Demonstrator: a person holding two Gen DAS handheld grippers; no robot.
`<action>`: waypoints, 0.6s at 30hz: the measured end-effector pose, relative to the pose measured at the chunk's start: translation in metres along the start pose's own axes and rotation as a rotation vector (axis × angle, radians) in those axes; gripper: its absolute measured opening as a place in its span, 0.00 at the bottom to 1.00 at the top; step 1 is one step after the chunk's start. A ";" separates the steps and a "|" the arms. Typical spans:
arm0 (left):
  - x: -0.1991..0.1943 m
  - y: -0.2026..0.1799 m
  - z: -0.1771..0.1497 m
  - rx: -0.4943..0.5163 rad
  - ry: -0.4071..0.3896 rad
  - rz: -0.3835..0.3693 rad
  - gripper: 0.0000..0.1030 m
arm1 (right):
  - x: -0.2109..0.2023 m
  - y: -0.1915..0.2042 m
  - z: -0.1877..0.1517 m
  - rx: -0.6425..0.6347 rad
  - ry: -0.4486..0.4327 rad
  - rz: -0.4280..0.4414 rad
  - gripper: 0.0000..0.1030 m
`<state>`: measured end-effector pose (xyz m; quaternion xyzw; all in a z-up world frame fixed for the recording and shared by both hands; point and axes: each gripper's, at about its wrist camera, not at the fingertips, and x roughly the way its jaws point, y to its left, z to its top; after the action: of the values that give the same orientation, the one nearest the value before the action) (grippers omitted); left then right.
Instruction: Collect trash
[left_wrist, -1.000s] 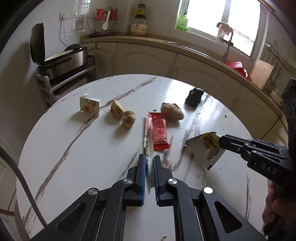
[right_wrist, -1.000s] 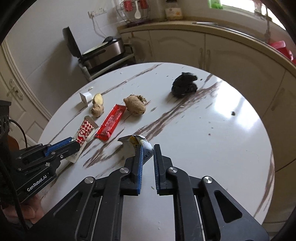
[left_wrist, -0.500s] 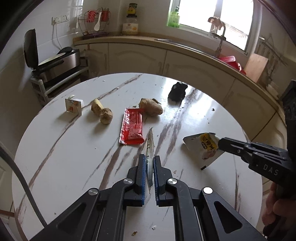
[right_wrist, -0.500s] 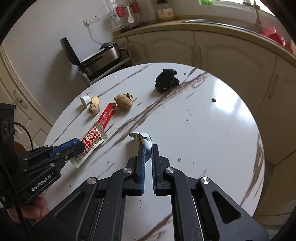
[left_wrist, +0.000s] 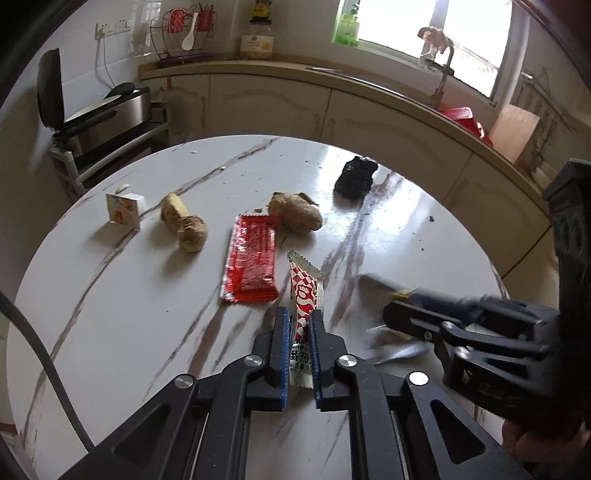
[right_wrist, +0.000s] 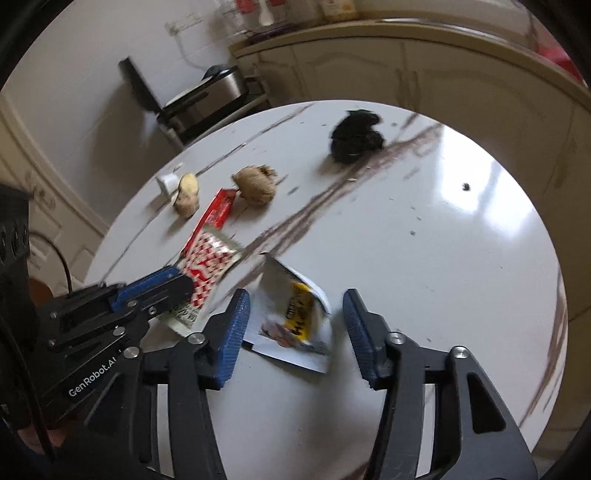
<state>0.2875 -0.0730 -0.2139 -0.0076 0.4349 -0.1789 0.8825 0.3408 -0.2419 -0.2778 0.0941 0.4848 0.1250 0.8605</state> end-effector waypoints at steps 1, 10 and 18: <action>0.001 -0.001 0.000 0.004 -0.001 -0.006 0.05 | 0.002 0.004 0.000 -0.019 0.008 -0.013 0.12; -0.004 -0.015 -0.002 0.020 -0.019 -0.034 0.01 | -0.017 -0.006 -0.009 0.015 -0.032 -0.003 0.10; -0.005 -0.037 -0.006 0.066 -0.006 -0.023 0.04 | -0.050 -0.038 -0.012 0.077 -0.082 -0.024 0.10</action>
<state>0.2690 -0.1055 -0.2075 0.0160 0.4257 -0.2034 0.8815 0.3104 -0.2926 -0.2539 0.1264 0.4548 0.0917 0.8768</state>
